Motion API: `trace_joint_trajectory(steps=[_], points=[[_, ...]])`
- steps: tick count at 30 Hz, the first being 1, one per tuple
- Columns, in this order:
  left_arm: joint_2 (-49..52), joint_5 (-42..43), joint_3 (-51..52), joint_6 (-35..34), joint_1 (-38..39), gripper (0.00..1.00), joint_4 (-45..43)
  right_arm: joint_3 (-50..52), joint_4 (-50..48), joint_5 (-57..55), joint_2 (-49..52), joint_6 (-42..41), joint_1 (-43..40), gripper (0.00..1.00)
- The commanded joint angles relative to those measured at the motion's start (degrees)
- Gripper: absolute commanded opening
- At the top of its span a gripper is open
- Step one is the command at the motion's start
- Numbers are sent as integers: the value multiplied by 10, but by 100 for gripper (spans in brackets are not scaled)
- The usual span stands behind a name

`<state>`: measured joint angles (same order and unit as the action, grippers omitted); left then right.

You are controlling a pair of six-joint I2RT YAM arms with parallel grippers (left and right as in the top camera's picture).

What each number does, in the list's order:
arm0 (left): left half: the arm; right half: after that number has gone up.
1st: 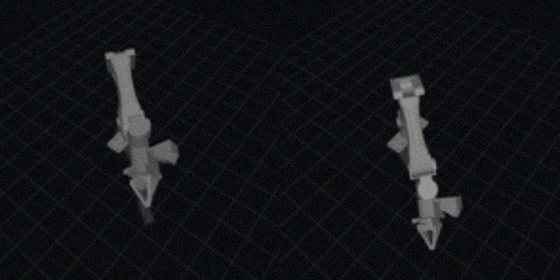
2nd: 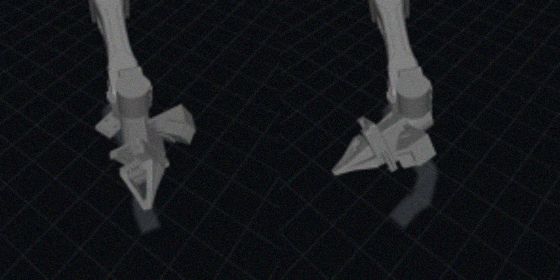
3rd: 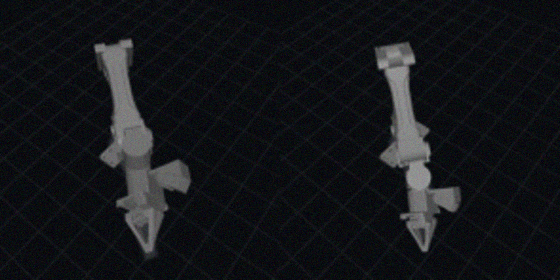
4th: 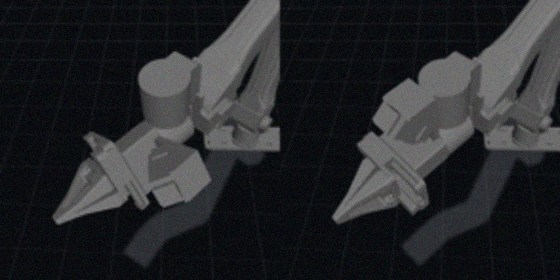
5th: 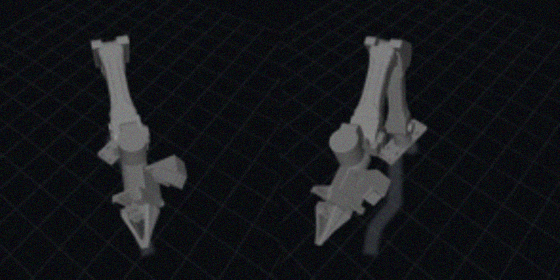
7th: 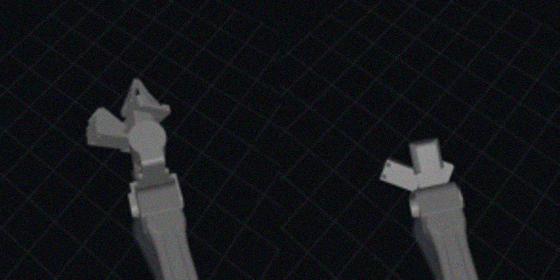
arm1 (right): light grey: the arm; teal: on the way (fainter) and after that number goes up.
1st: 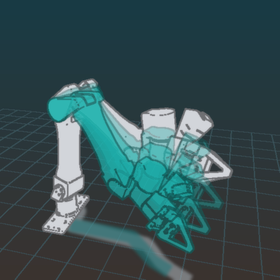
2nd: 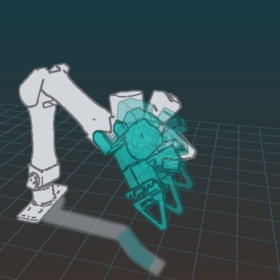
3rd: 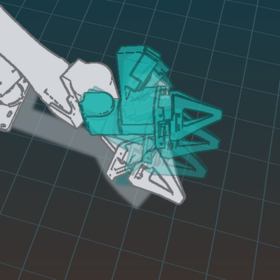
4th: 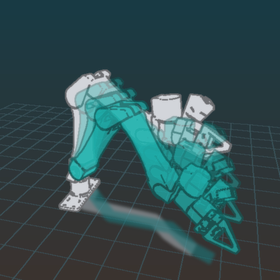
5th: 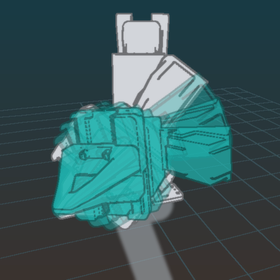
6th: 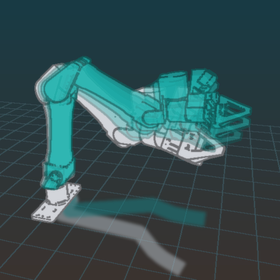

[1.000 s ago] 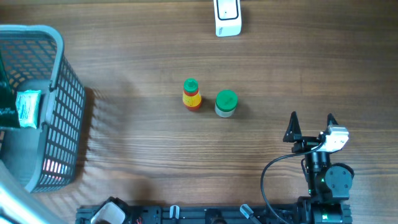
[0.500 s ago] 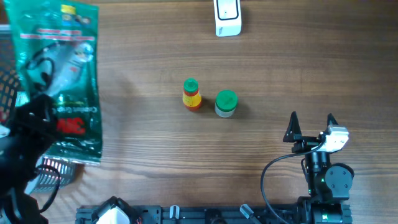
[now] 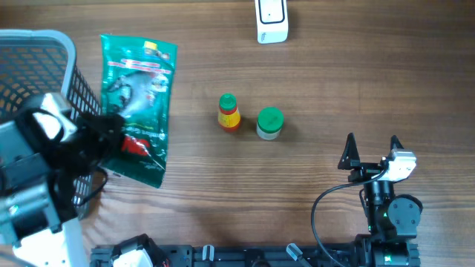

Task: Scan the item barcode
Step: 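Lay the green snack bag on the table left of the bottle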

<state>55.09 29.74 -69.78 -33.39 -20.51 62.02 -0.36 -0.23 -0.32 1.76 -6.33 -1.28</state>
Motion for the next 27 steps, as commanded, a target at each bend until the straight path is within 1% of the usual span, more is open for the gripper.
trace_joint_trajectory(steps=[1, 3, 6, 10, 11, 13, 16, 18, 21, 25, 26, 27], points=[[15, -105, 34, -88, 90, 4, -39, 1, -2, -8, 0, 3, -2, 100], [33, -164, 39, -133, 137, 4, -45, 1, -2, -8, 0, 3, -2, 100], [100, -316, 43, -234, 246, 4, -46, 1, -2, -8, 0, 3, -2, 100], [198, -418, 43, -316, 334, 4, -47, 1, -2, -8, 0, 3, -2, 100], [223, -429, 43, -336, 348, 4, -50, 1, -2, -8, 0, 3, -2, 100], [278, -426, 43, -359, 369, 4, -72, 1, -2, -8, 0, 3, -2, 100], [348, -422, 43, -362, 396, 4, -109, 1, -2, -8, 0, 3, -2, 100], [386, -400, 43, -365, 413, 4, -136, 1, -2, -8, 0, 3, -2, 100], [413, -394, 43, -365, 433, 4, -149, 1, -2, -8, 0, 3, -2, 100], [406, -395, 43, -360, 448, 4, -139, 1, -2, -8, 0, 3, -2, 100], [398, -399, 43, -359, 447, 6, -130, 1, -2, -7, 0, 3, -2, 100], [390, -403, 43, -358, 447, 13, -123, 1, -2, -7, 0, 3, -2, 100]])
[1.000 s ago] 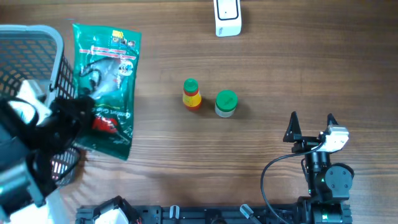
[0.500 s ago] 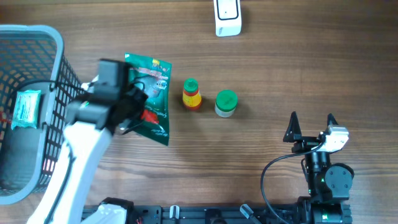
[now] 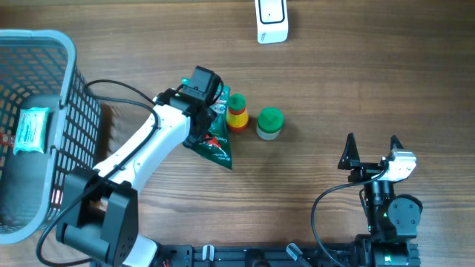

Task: Scan the item barcode
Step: 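Lay the green snack bag on the table left of the bottle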

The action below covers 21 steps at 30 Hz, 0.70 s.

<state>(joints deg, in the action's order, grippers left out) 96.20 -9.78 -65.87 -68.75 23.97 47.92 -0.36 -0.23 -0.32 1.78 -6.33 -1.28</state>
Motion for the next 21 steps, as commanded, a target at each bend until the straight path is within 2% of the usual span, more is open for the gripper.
trace_joint_trajectory(steps=[1, 4, 5, 6, 12, 16, 21], points=[[-32, -15, 2, -5, 1, 20, 28, 1, -2, -8, 0, 3, -2, 100], [-90, -58, -5, -4, 0, 60, 54, 1, -2, -8, 0, 3, -2, 100], [-108, -69, -5, 2, 0, 70, 54, 1, -2, -8, 0, 3, -2, 100], [-129, -78, -5, 12, 0, 74, 53, 1, -2, -8, 0, 3, -2, 100], [-247, -150, -6, 78, 0, 83, 16, 1, -2, -8, 0, 3, -2, 100], [-319, -250, -6, 164, -2, 100, -38, 1, -2, -8, 0, 3, -2, 100], [-397, -275, -39, 237, -73, 100, -66, 1, -2, -8, 0, 3, -2, 100]])
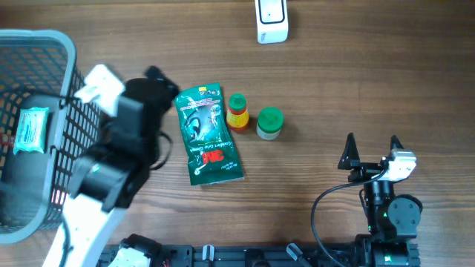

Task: Scan the item barcode
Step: 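Lay the green snack bag on the table left of the bottle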

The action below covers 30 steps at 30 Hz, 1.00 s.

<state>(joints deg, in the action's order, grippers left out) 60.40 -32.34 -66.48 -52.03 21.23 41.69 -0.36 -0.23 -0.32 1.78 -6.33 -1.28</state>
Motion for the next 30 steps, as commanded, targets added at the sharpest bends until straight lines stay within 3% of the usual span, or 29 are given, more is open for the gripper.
trace_joint_trajectory(steps=[1, 9, 15, 18, 21, 24, 30], points=[[-51, -48, -47, 87, -78, 100, -3, 1, -2, -8, 0, 3, -2, 100], [-70, -30, -101, 100, -322, 100, 77, 1, -2, -8, 0, 3, -2, 100], [15, 187, -101, 96, -561, 100, 123, 1, -2, -8, 0, 3, -2, 100], [82, 264, -101, 89, -644, 100, 157, 1, -2, -8, 0, 3, -2, 100], [141, 266, -101, 49, -687, 100, 187, 1, -2, -8, 0, 3, -2, 100], [227, 282, -101, -34, -729, 100, 195, 1, -2, -7, 0, 3, -2, 100], [314, 300, -97, -134, -737, 100, 221, 1, -2, -8, 0, 3, -2, 100]])
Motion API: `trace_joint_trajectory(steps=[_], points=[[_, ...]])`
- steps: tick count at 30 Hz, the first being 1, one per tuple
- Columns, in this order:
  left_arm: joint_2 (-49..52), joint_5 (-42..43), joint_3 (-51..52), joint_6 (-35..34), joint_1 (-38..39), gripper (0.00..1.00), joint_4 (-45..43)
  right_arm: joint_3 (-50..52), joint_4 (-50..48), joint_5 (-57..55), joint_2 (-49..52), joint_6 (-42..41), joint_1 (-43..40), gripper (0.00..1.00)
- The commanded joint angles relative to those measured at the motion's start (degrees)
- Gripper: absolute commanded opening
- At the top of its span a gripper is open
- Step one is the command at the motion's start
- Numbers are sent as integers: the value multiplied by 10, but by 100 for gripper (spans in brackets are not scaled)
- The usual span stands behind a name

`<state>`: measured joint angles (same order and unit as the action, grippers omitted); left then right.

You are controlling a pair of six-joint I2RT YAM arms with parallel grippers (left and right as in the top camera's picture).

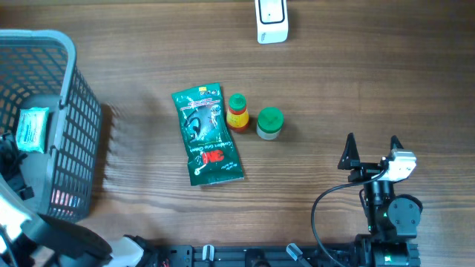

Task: Scan the item barcode
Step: 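Lay the green snack bag on the table left of the bottle, then grasp the Kleenex tissue pack in the basket with the left gripper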

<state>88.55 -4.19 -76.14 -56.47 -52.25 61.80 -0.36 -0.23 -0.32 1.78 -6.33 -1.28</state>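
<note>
A green packet (pixel 206 135) lies flat on the table with its printed face up, its top right corner touching a small bottle (pixel 237 113) that has a green cap and a yellow-red label. The white scanner (pixel 272 21) stands at the far edge. My left arm (pixel 30 222) is at the lower left corner by the basket; only dark parts of its gripper (pixel 9 159) show at the frame's edge, well away from the packet. My right gripper (pixel 371 144) rests open at the lower right with nothing between its fingers.
A green-capped jar (pixel 269 123) stands right of the bottle. A grey mesh basket (pixel 70 111) fills the left side, with a pale teal packet (pixel 31 127) inside it. A black cable (pixel 326 204) loops beside the right arm's base.
My left arm has moved from just left of the green packet to the lower left corner by the basket. The packet, bottle and jar lie as before. The right arm has not moved.
First the green packet lay beside the basket with my left gripper at its lower end. Then the gripper held it, tilted, against the small bottle. Then the packet lay flat left of the bottle with the arm drawn off; now the arm is by the basket.
</note>
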Motion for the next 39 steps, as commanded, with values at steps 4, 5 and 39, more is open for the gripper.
trace_joint_trajectory(steps=[4, 5, 39], points=[[71, 18, 21, -133, -2, 100, 19, 1, -2, -8, 0, 3, -2, 100], [78, 18, 27, -141, -2, 100, 18, 1, -2, -8, 0, 3, -2, 100], [-156, 59, 12, -39, -2, 4, -91, 1, -2, -8, 0, 3, -2, 100]])
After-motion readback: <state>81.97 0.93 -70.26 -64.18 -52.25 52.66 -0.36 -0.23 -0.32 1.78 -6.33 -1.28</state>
